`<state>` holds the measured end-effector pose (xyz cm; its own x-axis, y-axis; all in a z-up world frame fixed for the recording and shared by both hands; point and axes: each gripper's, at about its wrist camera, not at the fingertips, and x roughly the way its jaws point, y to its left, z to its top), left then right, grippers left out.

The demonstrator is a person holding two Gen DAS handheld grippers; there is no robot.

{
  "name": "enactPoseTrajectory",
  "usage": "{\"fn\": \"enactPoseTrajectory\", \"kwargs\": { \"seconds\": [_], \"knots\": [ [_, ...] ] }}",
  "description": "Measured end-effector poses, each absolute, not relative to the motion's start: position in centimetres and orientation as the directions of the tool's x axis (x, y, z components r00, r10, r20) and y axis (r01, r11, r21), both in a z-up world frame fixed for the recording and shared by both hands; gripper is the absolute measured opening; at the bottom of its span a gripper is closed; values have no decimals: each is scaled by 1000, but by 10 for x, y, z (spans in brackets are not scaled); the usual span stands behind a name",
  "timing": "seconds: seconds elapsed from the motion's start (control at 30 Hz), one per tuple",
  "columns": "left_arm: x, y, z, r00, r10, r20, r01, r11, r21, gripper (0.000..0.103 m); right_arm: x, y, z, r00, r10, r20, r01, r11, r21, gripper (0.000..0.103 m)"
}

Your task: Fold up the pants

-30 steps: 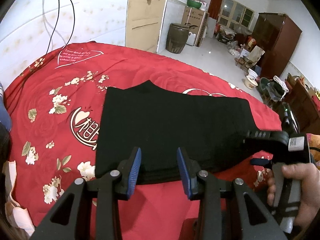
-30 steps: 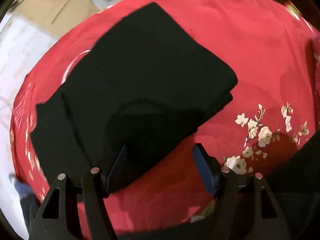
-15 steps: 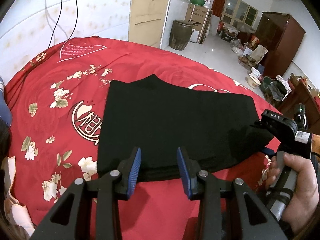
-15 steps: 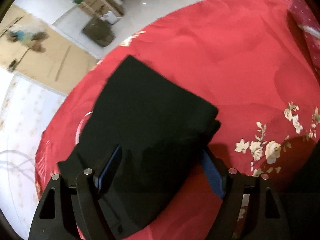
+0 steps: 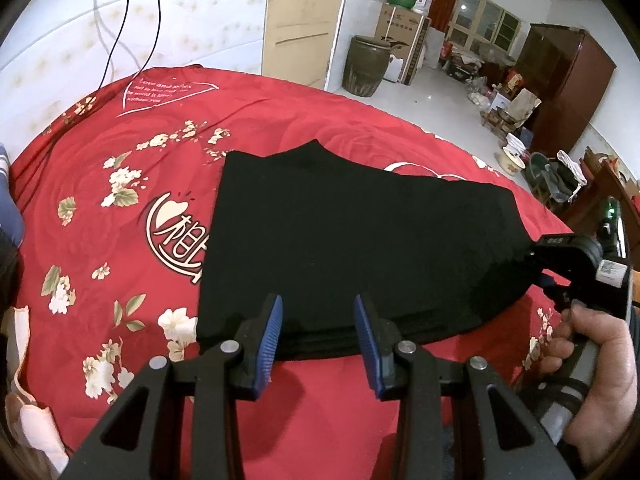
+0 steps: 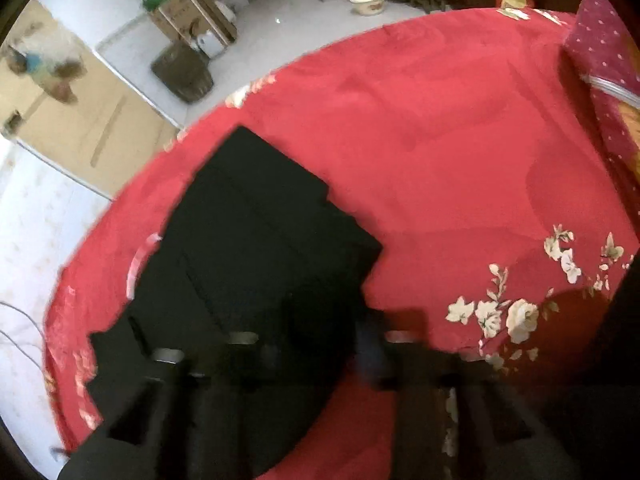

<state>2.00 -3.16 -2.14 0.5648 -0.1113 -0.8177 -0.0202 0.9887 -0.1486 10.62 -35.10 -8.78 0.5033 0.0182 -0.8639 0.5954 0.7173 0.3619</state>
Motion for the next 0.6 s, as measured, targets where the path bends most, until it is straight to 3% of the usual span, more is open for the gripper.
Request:
{"fn": "enactPoseTrajectory", "kwargs": {
  "seconds": [0.1,0.13,0.2,0.27,0.6],
  "knots": [
    [19,-31,-22,565,-106,-818,-20,990,-142,40,113,-354,-98,494,21,-869,609,705,363,30],
    [19,-31,-22,565,-106,-818,-20,990,-143,40,113,-356,-98,496,17,-868,617,696,366,37],
    [19,-31,-22,565,-106,-818,-20,990,-142,40,114,-357,-99,489,27,-872,616,697,367,38],
    [18,-30,-21,567,-105,-817,-19,990,-140,40,113,-358,-94,509,51,-860,602,693,397,23],
    [18,-31,-21,574,-106,-812,-20,989,-144,40,125,-335,-38,616,118,-779,382,820,426,18]
  ]
}}
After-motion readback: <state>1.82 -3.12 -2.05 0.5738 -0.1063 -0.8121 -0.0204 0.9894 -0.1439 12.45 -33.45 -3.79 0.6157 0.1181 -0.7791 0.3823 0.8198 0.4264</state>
